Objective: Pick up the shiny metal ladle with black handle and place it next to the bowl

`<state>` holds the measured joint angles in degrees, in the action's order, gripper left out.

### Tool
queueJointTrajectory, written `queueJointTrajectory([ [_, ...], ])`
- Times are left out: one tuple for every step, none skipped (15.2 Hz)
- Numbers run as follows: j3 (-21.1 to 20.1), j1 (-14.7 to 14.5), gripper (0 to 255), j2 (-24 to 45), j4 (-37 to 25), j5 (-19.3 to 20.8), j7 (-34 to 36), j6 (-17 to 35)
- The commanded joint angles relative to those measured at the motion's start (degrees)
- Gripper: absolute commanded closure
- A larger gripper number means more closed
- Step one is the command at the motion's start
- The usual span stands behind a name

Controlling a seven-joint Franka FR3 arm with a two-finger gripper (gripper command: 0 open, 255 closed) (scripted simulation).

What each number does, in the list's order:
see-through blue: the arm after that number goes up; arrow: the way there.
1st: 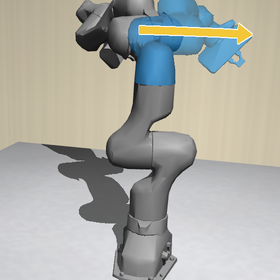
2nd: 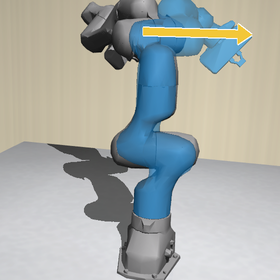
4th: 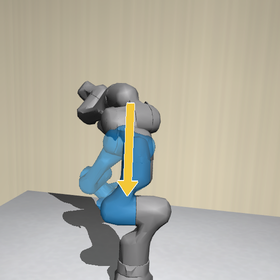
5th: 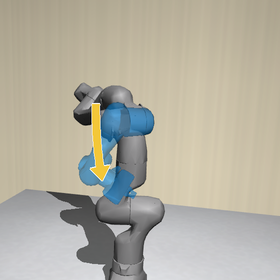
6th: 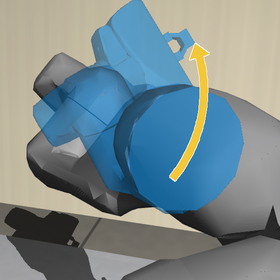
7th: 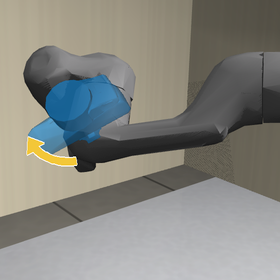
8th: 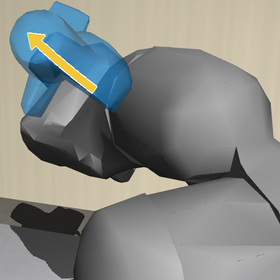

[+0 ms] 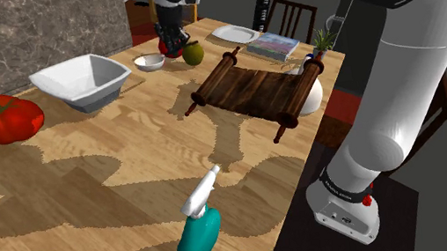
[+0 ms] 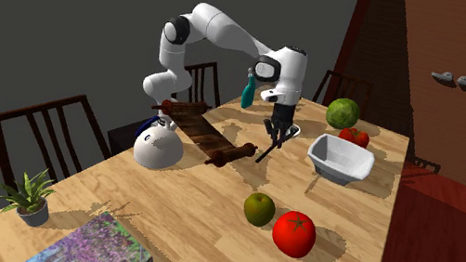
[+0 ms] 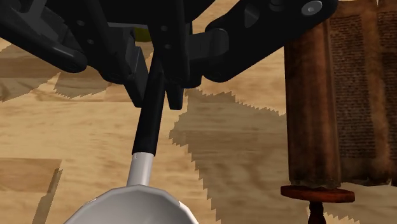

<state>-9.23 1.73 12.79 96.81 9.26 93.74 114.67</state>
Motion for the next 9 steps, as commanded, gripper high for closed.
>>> queueJointTrajectory([
  [0.03,-0.01,255,0.28,1.15,0.15,0.25,1.44],
  [0.05,-0.01,255,0.44,1.71,0.22,0.36,2.15],
  [0.07,0.0,255,0.61,2.26,0.31,0.47,2.85],
  [0.09,0.0,255,0.79,2.79,0.39,0.58,3.55],
  [0.12,0.0,255,0.98,3.3,0.48,0.7,4.25],
  [0.14,0.0,255,1.18,3.8,0.57,0.81,4.94],
  [0.17,-0.01,255,1.4,4.29,0.67,0.93,5.63],
  [0.19,-0.01,255,1.62,4.76,0.77,1.05,6.32],
  [0.22,-0.02,255,1.86,5.22,0.87,1.18,7.0],
])
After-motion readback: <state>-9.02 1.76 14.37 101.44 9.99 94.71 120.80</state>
